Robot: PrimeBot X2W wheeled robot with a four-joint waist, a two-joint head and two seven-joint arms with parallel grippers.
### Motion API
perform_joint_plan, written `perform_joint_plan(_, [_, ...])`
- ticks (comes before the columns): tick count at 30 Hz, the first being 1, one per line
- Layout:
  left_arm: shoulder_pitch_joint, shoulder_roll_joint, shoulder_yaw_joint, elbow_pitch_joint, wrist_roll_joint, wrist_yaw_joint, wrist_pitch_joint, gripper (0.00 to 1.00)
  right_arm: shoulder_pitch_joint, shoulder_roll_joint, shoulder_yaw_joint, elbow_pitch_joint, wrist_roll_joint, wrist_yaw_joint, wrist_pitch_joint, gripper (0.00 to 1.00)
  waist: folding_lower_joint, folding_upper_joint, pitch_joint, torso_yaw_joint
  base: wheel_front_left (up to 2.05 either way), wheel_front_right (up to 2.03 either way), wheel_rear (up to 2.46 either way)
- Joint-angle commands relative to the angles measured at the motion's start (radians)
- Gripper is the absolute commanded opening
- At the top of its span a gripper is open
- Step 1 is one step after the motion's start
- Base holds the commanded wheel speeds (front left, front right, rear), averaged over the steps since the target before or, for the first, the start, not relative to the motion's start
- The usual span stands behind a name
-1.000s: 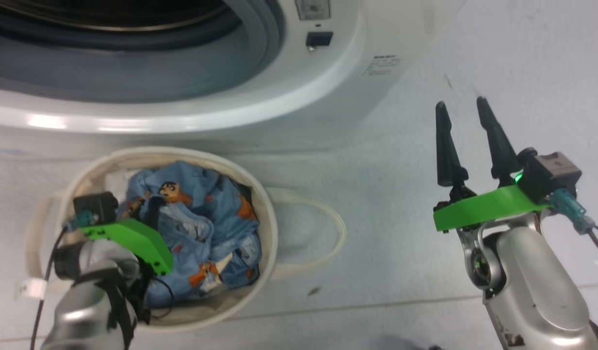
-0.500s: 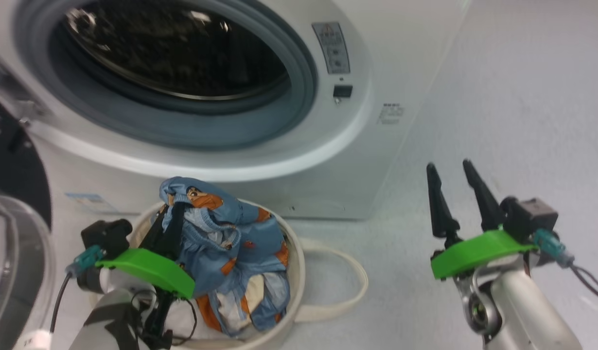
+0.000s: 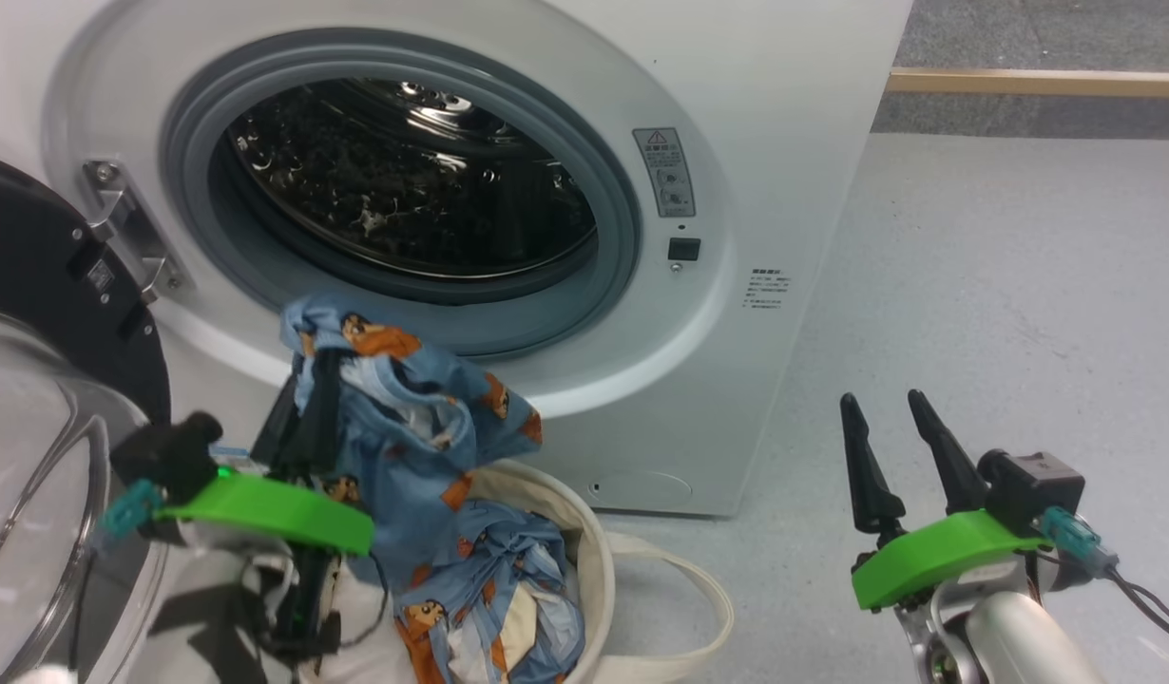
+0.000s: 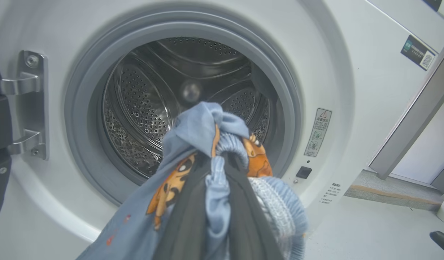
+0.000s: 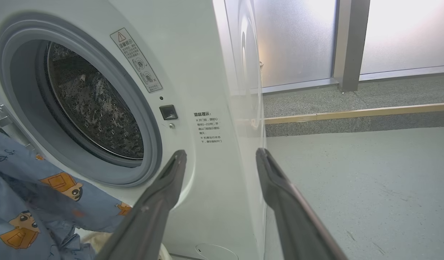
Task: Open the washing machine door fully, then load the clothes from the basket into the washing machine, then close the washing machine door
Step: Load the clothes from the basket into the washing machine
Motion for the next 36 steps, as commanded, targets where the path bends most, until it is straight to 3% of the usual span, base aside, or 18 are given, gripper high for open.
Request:
perform_joint_plan(1, [-0.078,0.019,0.036,-0.031,0.01,-0.003,-0.012,0.0,-0.021,-0.011,0.021,-0.028,0.009,0.0,-0.012,1.0,0.0,0.0,0.003,-0.003,0.0,0.0,0.0])
perform_joint_plan(8, [-0.277,0.036,0.075,0.072,0.037,0.009,-0.012,0.0,-0.049,-0.018,0.045,-0.035,0.009,0.0,-0.012,1.0,0.0,0.0,0.042,-0.042,0.0,0.0,0.0])
perform_joint_plan(17, [-0.412,0.006,0.198,0.061,0.066,0.004,-0.012,0.0,-0.078,-0.022,0.037,-0.06,-0.005,0.0,-0.012,1.0,0.0,0.0,0.156,-0.088,0.0,0.0,0.0])
perform_joint_plan(24, [-0.467,0.007,0.205,0.24,0.121,-0.003,-0.012,0.0,-0.106,-0.02,0.019,-0.091,-0.029,0.0,-0.012,1.0,0.0,0.0,0.273,-0.122,0.0,0.0,0.0])
perform_joint_plan(36, [-0.727,0.094,0.134,0.558,0.268,0.001,-0.012,0.0,-0.139,0.007,-0.019,-0.136,-0.066,0.0,-0.012,1.0,0.0,0.0,0.451,-0.203,0.0,0.0,0.0])
